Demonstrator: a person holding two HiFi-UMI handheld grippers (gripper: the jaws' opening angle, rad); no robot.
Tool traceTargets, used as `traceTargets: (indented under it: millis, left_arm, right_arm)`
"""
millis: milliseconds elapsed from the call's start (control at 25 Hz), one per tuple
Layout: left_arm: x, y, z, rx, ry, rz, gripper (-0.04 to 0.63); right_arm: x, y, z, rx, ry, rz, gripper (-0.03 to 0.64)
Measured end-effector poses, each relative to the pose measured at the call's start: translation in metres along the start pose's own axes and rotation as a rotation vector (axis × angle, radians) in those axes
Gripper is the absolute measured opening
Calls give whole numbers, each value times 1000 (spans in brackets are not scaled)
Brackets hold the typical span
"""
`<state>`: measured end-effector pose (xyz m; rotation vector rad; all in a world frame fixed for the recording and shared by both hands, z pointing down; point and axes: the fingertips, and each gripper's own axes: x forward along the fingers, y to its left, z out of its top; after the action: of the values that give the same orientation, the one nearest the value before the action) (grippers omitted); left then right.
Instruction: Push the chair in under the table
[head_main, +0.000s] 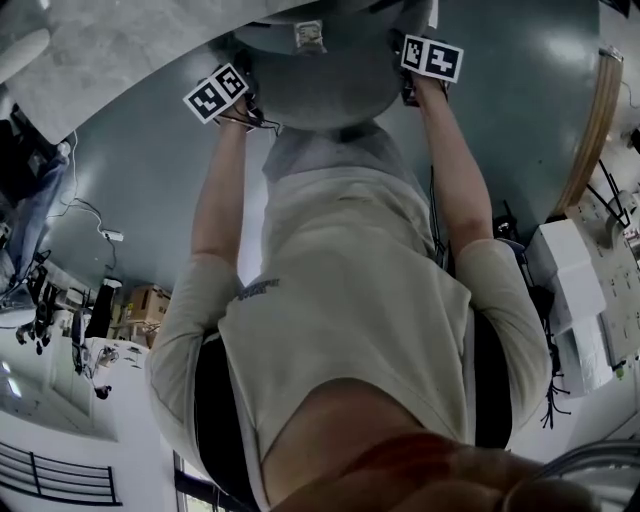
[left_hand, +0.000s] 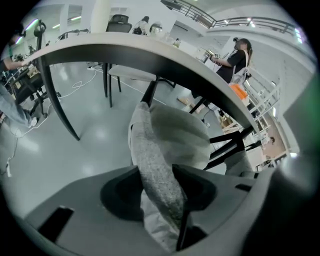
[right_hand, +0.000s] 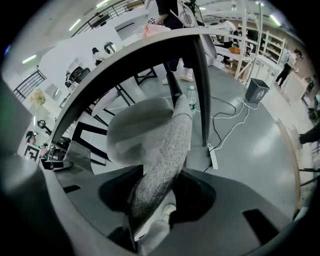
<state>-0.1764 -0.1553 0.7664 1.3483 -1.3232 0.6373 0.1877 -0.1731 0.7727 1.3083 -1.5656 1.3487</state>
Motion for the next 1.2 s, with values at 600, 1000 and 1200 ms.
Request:
traceTargets:
  millis: [600,1000,1200]
  left_arm:
    - [16,-18,52,-62,-49,-32,176]
    - [23,-31,70,-85,-69,-57,181]
    - [24,-31,79,-104,-98,-59,182]
  right_arm:
    - [12,-1,61,-6,-4,9,183]
    - [18,-5,89,-25,1,9,186]
    - [23,-3,102,-44,10,7,187]
